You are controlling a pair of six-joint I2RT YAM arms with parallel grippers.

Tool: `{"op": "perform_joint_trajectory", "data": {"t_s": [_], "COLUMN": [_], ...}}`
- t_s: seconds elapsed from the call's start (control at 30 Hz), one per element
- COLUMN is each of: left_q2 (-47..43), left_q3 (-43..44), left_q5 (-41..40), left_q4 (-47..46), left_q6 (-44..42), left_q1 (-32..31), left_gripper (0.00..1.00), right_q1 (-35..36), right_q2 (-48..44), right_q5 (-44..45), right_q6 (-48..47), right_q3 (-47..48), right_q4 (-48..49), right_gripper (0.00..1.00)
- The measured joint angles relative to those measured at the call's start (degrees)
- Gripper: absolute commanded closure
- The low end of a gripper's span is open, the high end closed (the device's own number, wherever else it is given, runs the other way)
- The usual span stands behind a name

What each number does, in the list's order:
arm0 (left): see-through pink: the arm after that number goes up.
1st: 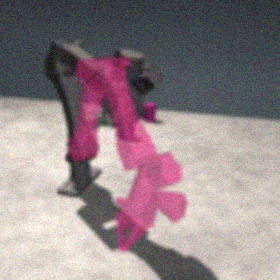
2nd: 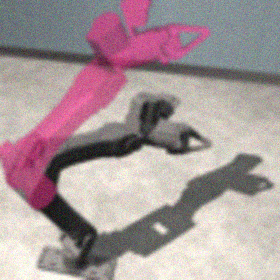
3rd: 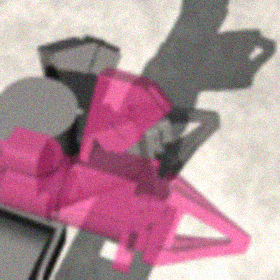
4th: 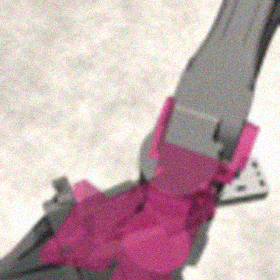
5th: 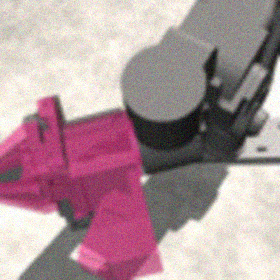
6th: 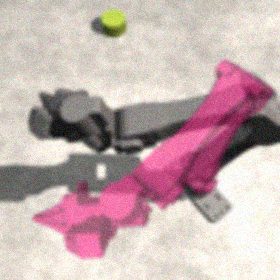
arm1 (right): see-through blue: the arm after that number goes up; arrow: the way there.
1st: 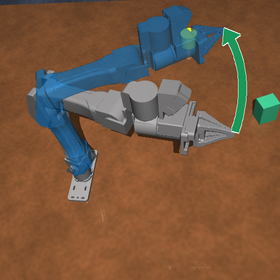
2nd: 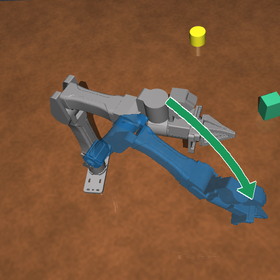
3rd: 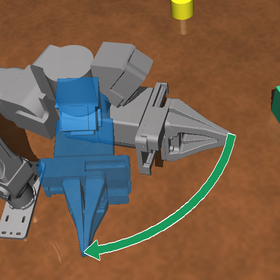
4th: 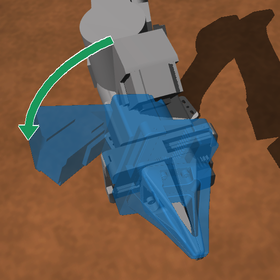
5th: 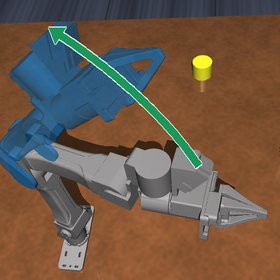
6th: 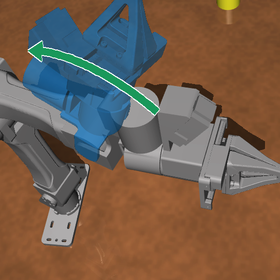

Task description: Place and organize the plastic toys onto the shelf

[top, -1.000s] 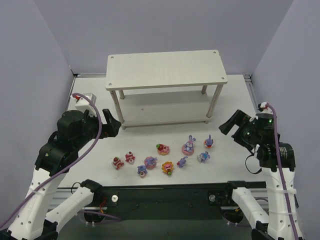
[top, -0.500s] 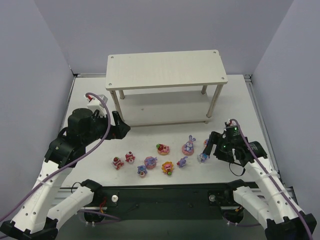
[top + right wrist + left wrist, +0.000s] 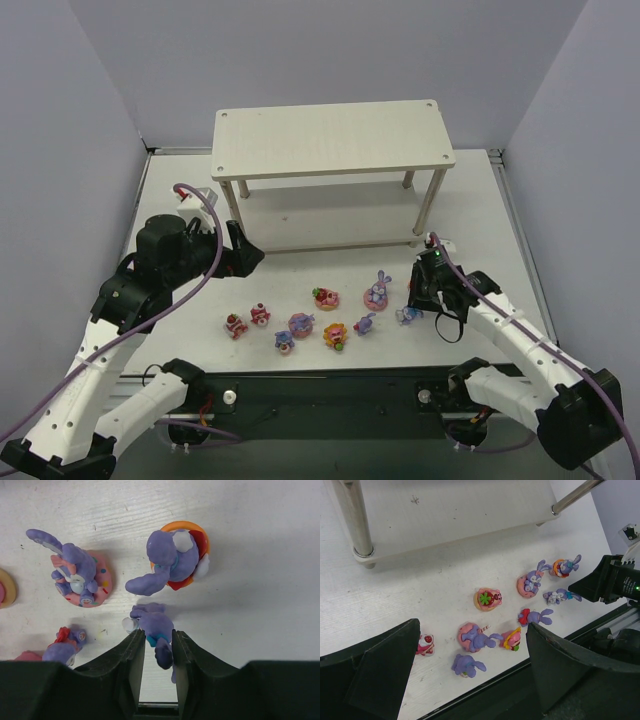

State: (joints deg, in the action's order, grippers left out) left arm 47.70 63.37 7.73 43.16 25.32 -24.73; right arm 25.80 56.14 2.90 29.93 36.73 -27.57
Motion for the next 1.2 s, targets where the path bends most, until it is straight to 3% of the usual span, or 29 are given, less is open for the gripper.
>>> {"op": "perform_joint_trajectory", "data": {"t_s": [0.17, 0.27, 0.3, 0.6, 0.83, 1.0, 1.2], "left_q2": [0.02, 0.09, 0.13, 0.39, 0.81, 3.74, 11.72], "left_q3": [0.09, 0.09, 0.09, 0.09, -3.72, -6.51, -1.66], "left_q5": [0.07, 0.07, 0.07, 2.25, 19.41, 27.21, 23.58], "left_q4": [-0.13, -0.13, -0.13, -0.57, -10.71, -19.67, -21.35], "left_q6": [0.00, 0.00, 0.00, -0.22, 0.04, 1.27, -4.46], "left_q1": [0.00, 0.00, 0.00, 0.00, -2.01, -8.76, -25.14], "left_gripper": [0.03, 0.03, 0.03, 0.03, 0.03, 0.03, 0.03], "right_q1": [1.31, 1.70, 1.75, 2.51, 4.35, 8.24, 16.59], "right_q2": [1.81, 1.84, 1.86, 1.88, -0.15, -1.90, 0.28], "right_q5": [1.57, 2.01, 2.12, 2.08, -7.02, -18.03, -25.77], "right_q6": [0.00, -0.13, -0.33, -0.46, -3.19, -4.92, -4.57], "right_q3": [-0.35, -0.70, -0.70, 1.55, 15.37, 24.00, 29.22], "right_q4": [1.27, 1.70, 1.75, -0.85, -7.10, -10.29, -12.41], "right_gripper": [0.72, 0.88, 1.00, 1.00, 1.00, 1.00, 1.00]}}
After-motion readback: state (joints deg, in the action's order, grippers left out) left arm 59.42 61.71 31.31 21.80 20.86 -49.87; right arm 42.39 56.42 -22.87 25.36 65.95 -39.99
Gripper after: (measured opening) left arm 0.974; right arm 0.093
